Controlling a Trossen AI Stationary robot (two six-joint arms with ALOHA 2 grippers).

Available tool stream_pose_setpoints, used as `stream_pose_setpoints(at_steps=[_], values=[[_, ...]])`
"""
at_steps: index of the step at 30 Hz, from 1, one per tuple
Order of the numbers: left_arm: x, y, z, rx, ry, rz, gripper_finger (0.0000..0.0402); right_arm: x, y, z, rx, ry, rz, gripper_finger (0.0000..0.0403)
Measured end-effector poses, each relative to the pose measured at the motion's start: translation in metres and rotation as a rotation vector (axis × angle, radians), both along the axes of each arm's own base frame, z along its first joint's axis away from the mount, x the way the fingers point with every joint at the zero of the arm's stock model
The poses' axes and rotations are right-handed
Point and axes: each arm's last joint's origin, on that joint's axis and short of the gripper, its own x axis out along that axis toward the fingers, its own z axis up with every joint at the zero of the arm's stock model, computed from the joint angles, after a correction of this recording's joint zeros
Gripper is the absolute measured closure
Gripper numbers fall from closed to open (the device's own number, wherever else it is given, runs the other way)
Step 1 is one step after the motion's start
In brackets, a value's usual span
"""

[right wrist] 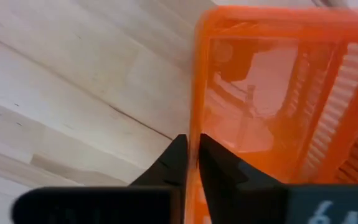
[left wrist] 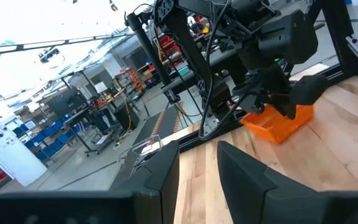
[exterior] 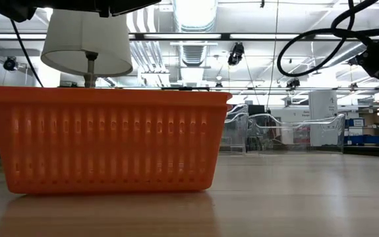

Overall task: Stack baskets by color
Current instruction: Stack the orange bin on the stacked orange bins

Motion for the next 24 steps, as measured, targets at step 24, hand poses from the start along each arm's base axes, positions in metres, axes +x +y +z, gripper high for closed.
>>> stream_pose_setpoints(at_steps=[24], values=[[-0.004,-0.014,-0.002,-0.18,0.0,-0.08,0.0309,0.057,-0.013,0.042,-0.246,-0.339,0.403,0.039]])
